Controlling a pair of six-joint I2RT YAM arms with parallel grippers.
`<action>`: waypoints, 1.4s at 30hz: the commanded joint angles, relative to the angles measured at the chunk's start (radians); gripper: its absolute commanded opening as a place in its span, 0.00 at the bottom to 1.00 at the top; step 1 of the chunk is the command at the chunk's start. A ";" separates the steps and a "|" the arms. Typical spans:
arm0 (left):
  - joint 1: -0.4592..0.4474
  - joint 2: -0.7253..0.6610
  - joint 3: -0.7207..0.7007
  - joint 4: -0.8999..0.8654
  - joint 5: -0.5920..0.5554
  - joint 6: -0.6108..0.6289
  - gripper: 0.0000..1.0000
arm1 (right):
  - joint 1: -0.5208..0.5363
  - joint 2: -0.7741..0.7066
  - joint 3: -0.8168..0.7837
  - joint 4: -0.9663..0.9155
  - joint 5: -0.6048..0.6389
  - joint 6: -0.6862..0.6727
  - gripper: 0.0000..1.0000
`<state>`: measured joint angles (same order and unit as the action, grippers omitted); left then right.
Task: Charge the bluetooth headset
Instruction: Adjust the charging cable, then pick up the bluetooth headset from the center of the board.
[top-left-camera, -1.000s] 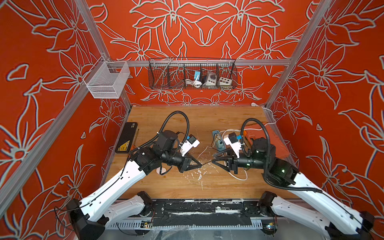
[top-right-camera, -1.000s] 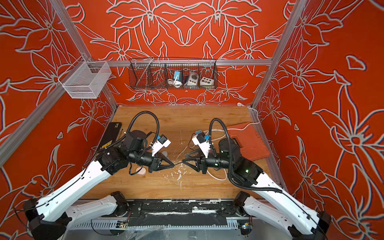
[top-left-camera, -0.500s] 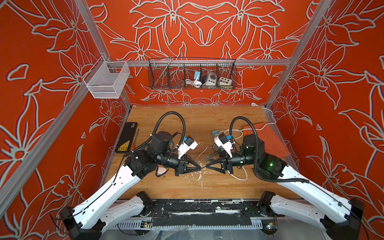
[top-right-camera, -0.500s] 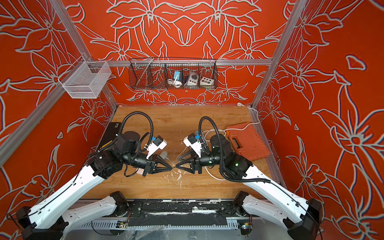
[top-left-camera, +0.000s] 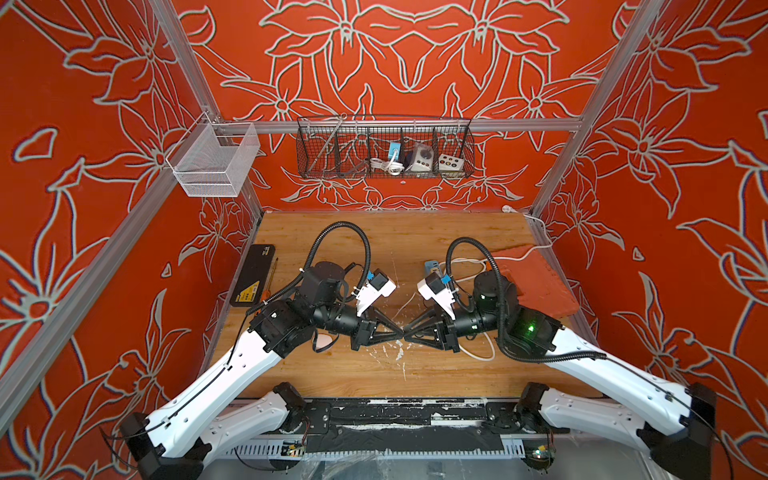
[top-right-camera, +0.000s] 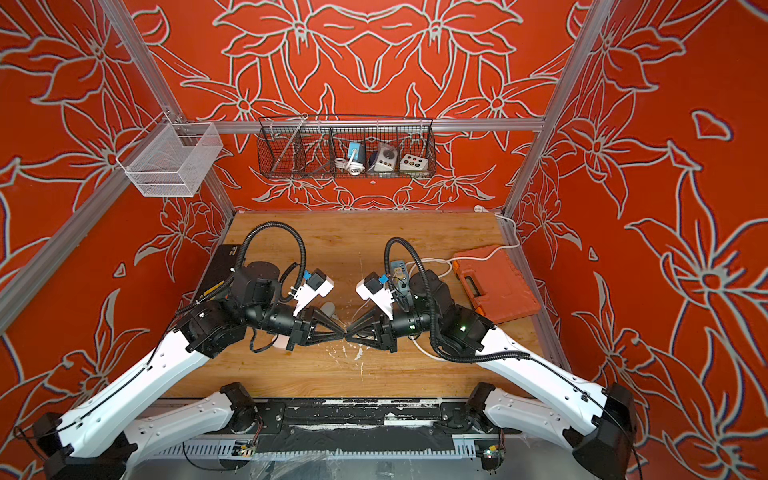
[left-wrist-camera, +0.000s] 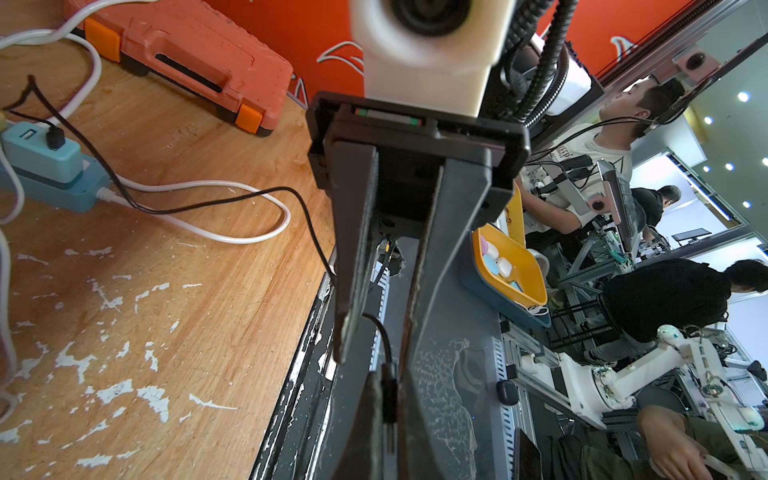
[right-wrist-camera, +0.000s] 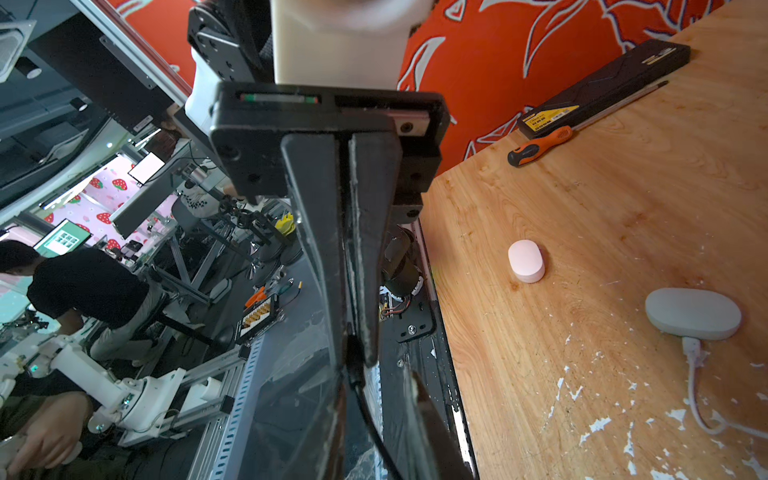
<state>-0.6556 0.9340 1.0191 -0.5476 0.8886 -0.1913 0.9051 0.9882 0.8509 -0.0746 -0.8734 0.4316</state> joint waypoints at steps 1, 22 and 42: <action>-0.003 -0.002 0.006 0.020 -0.008 0.006 0.00 | 0.009 -0.004 0.013 0.019 -0.009 -0.010 0.18; 0.174 -0.082 -0.004 -0.058 -0.433 -0.150 0.66 | -0.003 0.013 0.033 -0.100 0.303 -0.131 0.00; 0.403 0.048 -0.112 -0.306 -0.834 -0.454 0.70 | -0.023 0.100 0.063 -0.090 0.519 -0.157 0.00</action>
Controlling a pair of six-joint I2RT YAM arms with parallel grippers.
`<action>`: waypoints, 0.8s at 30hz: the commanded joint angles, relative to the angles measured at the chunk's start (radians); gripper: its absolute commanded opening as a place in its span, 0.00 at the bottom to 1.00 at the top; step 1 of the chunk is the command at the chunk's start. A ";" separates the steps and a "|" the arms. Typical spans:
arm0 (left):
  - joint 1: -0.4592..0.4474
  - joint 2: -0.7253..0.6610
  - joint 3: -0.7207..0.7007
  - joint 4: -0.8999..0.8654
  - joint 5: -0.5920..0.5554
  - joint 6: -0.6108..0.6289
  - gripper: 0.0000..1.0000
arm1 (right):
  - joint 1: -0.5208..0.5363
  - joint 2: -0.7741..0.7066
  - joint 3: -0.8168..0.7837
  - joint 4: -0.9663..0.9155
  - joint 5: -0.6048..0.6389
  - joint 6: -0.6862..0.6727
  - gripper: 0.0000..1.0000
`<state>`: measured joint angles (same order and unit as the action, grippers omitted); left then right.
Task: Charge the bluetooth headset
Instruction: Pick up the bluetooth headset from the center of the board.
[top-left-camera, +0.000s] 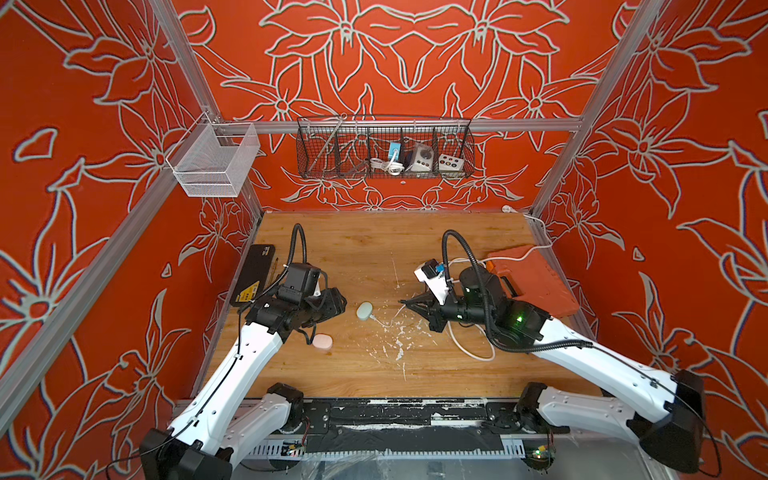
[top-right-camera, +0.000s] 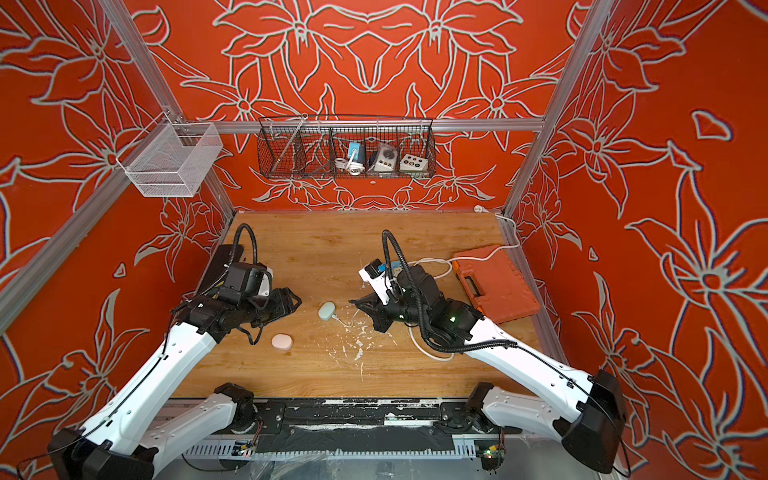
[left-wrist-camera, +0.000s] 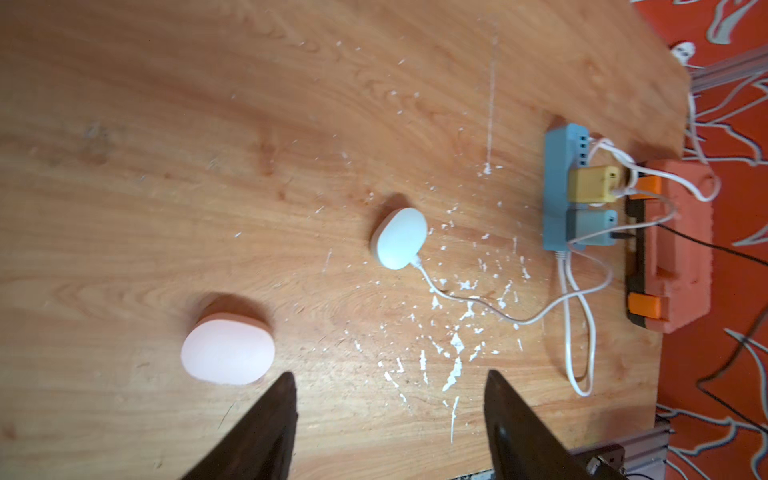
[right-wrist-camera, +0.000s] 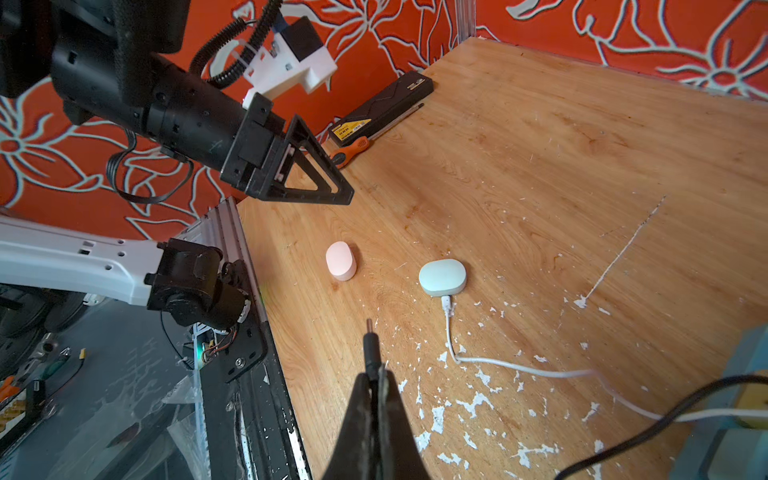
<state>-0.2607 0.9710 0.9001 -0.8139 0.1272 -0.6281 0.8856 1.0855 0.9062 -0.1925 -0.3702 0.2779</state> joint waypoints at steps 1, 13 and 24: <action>0.008 0.051 0.011 -0.051 -0.102 0.007 0.71 | -0.003 0.001 0.002 0.035 0.014 0.001 0.00; 0.008 0.237 -0.059 -0.024 -0.308 0.053 0.83 | -0.004 -0.017 -0.041 0.091 -0.033 0.029 0.00; 0.011 0.431 -0.044 0.011 -0.241 0.102 0.86 | -0.003 -0.041 -0.067 0.117 -0.066 0.030 0.00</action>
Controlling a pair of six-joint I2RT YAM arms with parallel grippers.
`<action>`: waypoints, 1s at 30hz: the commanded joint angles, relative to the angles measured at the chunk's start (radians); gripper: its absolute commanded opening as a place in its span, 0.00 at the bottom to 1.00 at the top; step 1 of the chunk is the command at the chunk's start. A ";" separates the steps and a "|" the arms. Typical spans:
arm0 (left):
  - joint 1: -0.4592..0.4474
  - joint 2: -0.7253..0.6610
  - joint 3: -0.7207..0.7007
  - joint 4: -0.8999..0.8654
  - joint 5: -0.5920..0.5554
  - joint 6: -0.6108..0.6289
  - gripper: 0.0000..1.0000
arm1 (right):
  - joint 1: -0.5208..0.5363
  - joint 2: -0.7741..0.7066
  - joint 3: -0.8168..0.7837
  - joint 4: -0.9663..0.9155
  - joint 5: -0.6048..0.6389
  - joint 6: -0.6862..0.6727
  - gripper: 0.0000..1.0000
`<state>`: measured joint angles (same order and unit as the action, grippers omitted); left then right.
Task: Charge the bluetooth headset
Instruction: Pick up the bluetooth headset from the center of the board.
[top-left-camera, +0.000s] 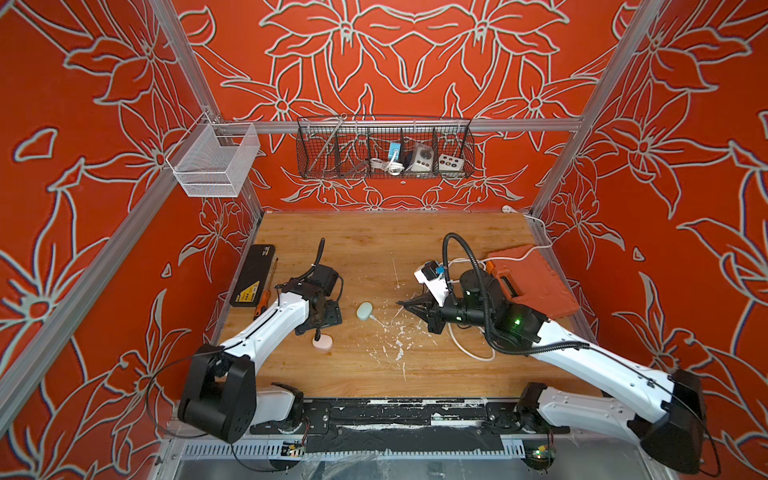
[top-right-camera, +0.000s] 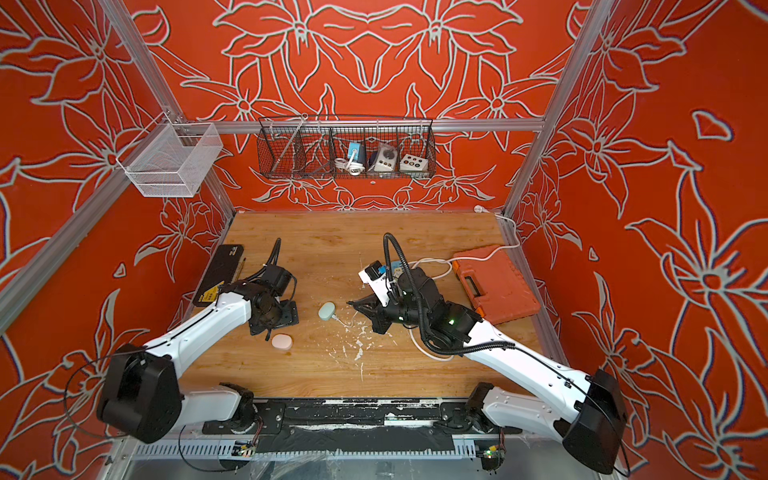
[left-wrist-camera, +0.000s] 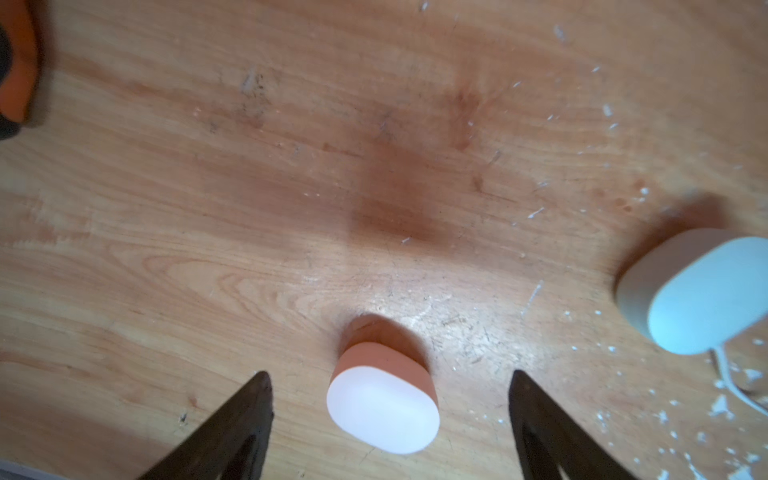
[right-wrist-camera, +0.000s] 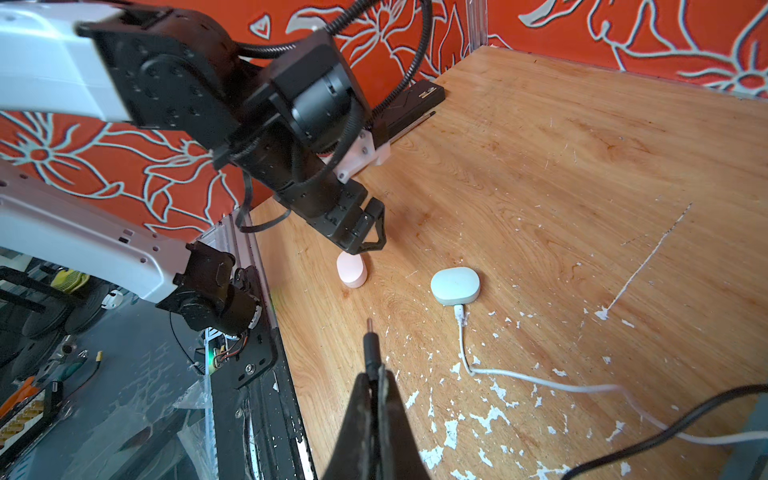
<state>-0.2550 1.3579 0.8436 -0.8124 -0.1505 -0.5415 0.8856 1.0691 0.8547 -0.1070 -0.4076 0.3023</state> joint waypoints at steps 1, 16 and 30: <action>0.005 0.062 0.013 0.011 0.039 0.012 0.86 | -0.003 -0.028 -0.015 0.032 -0.029 0.005 0.00; 0.004 0.190 -0.001 -0.005 0.139 0.024 0.84 | -0.004 -0.070 -0.027 0.023 -0.022 0.004 0.00; -0.053 0.183 -0.026 -0.032 0.187 0.002 0.78 | -0.004 -0.049 -0.030 0.055 -0.016 0.014 0.00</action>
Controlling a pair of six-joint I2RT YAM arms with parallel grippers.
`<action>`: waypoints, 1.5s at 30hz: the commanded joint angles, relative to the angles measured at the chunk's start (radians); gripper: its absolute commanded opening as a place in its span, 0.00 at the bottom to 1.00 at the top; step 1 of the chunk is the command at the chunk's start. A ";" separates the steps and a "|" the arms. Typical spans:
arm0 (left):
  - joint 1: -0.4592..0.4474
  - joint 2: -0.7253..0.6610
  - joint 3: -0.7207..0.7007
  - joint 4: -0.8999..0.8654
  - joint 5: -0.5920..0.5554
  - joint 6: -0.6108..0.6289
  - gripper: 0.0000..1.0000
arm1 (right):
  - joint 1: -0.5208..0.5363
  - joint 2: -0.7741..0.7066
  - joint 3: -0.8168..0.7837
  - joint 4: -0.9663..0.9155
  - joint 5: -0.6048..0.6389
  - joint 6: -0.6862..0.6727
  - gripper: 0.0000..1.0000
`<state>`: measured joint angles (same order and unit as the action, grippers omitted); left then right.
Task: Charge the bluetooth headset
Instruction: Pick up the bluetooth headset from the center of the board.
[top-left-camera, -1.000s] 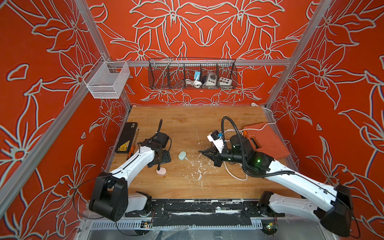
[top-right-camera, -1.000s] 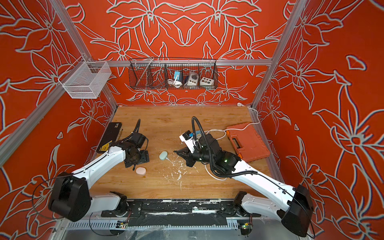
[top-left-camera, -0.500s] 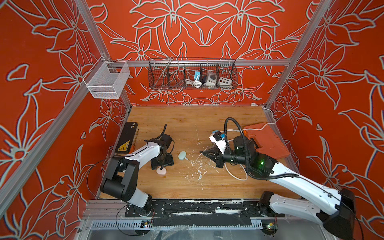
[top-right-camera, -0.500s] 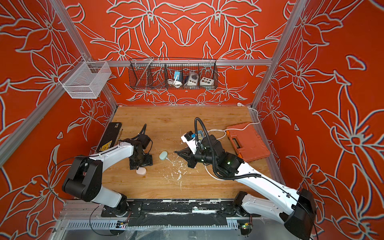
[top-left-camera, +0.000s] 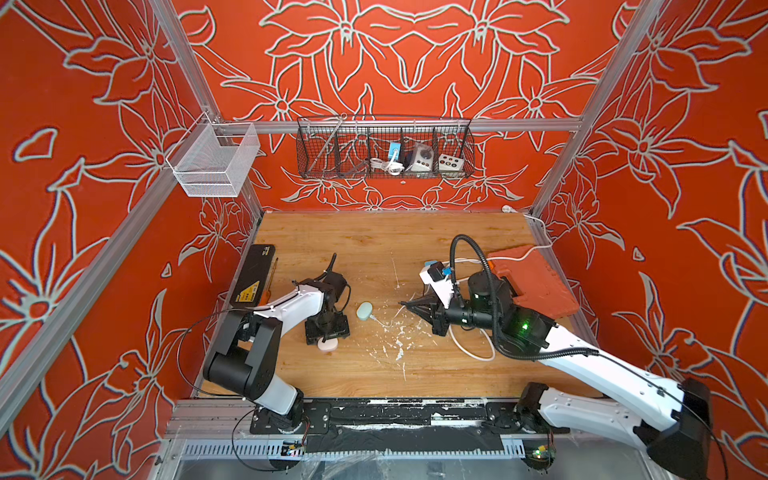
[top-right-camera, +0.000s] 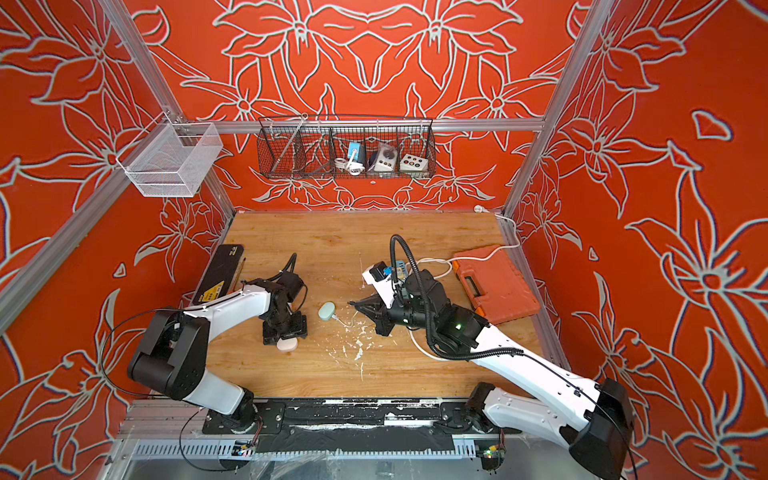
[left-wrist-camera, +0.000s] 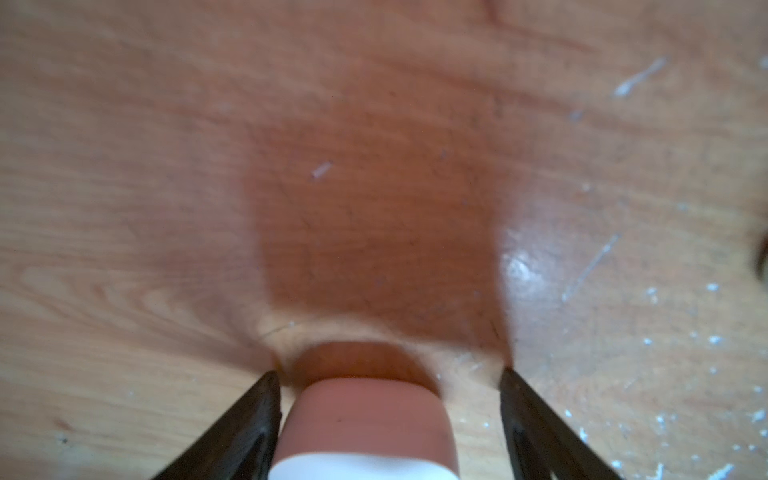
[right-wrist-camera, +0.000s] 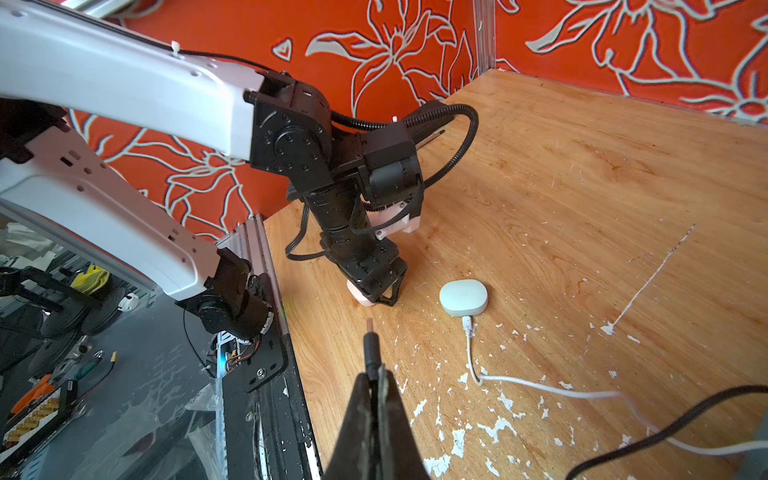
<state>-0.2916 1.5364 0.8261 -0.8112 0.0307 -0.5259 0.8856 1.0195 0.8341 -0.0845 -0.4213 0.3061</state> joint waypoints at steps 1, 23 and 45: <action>-0.018 0.009 -0.008 -0.032 0.007 -0.015 0.77 | -0.004 0.001 -0.008 0.030 -0.002 0.010 0.00; -0.032 -0.025 -0.027 -0.005 -0.008 -0.089 0.42 | -0.004 0.006 -0.028 0.055 0.014 0.031 0.00; 0.040 -0.301 0.223 0.031 0.208 -0.308 0.36 | 0.006 0.022 -0.120 0.258 0.061 0.126 0.00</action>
<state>-0.2687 1.2789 1.0344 -0.7933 0.1692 -0.7506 0.8852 1.0340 0.7380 0.0570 -0.3828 0.3965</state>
